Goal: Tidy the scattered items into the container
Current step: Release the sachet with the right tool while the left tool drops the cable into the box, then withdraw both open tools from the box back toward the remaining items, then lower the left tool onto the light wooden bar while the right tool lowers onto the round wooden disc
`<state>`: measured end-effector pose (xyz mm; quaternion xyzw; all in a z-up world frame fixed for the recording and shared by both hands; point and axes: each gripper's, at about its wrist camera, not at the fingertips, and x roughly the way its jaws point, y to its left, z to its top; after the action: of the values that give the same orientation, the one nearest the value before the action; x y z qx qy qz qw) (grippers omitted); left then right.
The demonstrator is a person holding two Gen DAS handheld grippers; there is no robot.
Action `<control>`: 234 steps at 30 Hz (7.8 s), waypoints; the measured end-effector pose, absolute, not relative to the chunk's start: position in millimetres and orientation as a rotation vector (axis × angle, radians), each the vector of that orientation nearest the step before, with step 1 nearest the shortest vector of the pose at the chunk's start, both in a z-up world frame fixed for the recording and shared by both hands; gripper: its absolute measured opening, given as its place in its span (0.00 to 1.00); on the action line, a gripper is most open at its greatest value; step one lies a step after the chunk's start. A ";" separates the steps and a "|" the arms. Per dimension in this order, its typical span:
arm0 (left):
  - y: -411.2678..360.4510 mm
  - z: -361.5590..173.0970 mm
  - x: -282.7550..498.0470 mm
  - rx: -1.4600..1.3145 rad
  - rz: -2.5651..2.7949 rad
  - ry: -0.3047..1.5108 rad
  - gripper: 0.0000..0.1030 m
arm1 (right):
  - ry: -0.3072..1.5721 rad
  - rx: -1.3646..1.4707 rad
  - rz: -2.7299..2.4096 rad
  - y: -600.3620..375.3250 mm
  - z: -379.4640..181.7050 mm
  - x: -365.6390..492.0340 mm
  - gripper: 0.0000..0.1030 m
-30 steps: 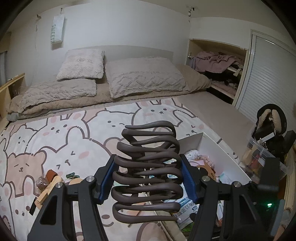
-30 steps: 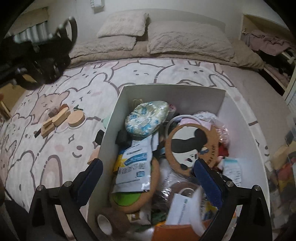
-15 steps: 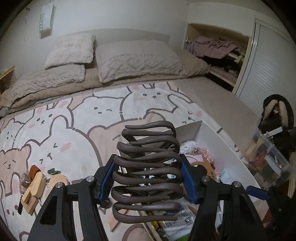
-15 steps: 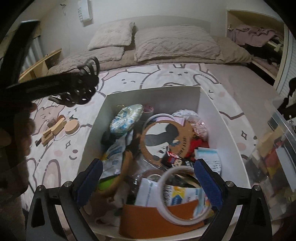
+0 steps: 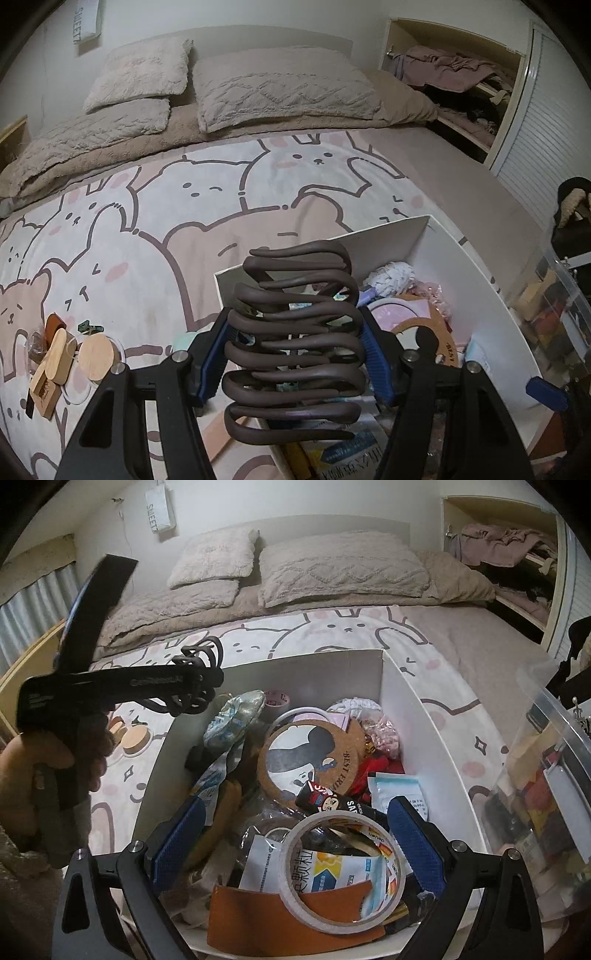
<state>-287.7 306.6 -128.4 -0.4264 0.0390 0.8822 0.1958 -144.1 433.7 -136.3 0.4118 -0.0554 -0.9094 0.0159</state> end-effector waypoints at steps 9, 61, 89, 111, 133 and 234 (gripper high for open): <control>299.1 -129.1 -292.4 -1.205 2.559 0.101 0.98 | -0.195 1.267 -2.829 436.2 -135.6 -146.1 0.96; 225.3 -26.2 -166.4 -0.894 2.630 0.144 1.00 | -0.188 0.968 -3.020 416.7 -51.1 -100.2 0.96; 186.6 -10.7 -93.8 -0.775 2.624 0.115 1.00 | -0.086 0.811 -3.145 401.5 -23.6 -45.3 0.97; 152.4 -19.6 -75.1 -0.762 2.637 0.090 1.00 | -0.048 0.771 -3.153 378.8 -24.9 -19.4 0.97; 128.8 -20.1 -70.6 -0.750 2.658 0.061 1.00 | -0.024 0.771 -3.143 355.8 -25.9 -18.2 0.97; -56.2 -185.4 -242.4 -0.949 2.830 -0.116 0.83 | 0.041 1.028 -2.763 161.2 -190.6 -254.2 1.00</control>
<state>-242.4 -56.2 -185.4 -0.3168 -0.0386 0.9446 0.0774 -254.2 161.2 -190.6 0.3470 0.0137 -0.9328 0.0963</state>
